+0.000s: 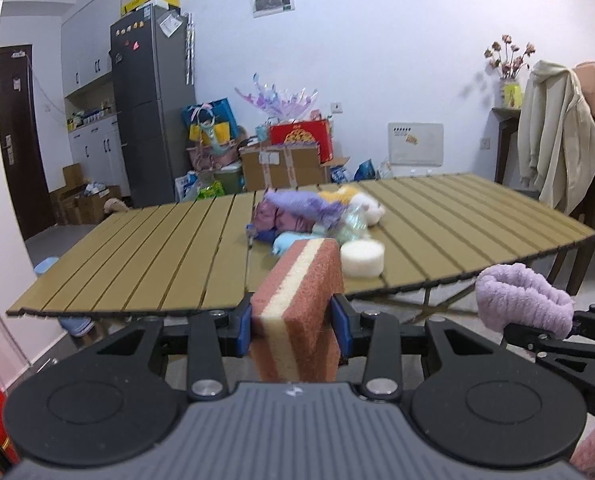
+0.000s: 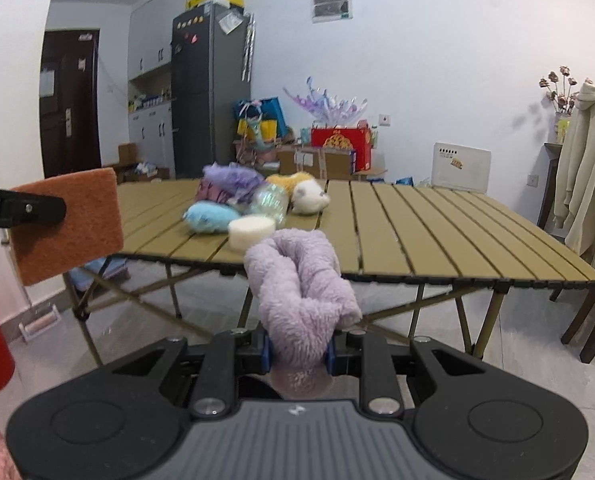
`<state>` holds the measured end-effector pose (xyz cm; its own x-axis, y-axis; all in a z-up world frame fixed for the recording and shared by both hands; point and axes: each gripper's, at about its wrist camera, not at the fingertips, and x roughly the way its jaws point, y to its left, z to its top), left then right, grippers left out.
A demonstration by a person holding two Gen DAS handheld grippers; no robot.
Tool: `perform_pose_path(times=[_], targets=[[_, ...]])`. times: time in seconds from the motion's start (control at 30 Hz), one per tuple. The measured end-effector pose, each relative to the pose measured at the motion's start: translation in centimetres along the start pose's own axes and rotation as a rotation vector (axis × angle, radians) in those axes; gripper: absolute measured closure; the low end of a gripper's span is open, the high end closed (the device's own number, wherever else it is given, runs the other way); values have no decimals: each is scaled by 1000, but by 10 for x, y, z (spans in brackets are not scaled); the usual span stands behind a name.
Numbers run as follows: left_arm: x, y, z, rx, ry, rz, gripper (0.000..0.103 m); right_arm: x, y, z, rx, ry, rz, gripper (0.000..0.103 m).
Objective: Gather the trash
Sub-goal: 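Carry the sponge and sock down toward the black bin with both tools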
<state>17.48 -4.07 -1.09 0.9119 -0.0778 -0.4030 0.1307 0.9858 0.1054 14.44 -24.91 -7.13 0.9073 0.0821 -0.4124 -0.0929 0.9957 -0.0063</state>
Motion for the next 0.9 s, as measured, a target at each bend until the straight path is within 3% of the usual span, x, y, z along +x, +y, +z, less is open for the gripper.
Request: perform_pose_path(times=[0.5, 0.9], targets=[[11, 29, -83, -60, 188, 32, 64, -1, 25, -72, -8, 234, -32, 80], [67, 43, -158, -90, 389, 81, 64, 46, 14, -127, 52, 425, -93, 80]])
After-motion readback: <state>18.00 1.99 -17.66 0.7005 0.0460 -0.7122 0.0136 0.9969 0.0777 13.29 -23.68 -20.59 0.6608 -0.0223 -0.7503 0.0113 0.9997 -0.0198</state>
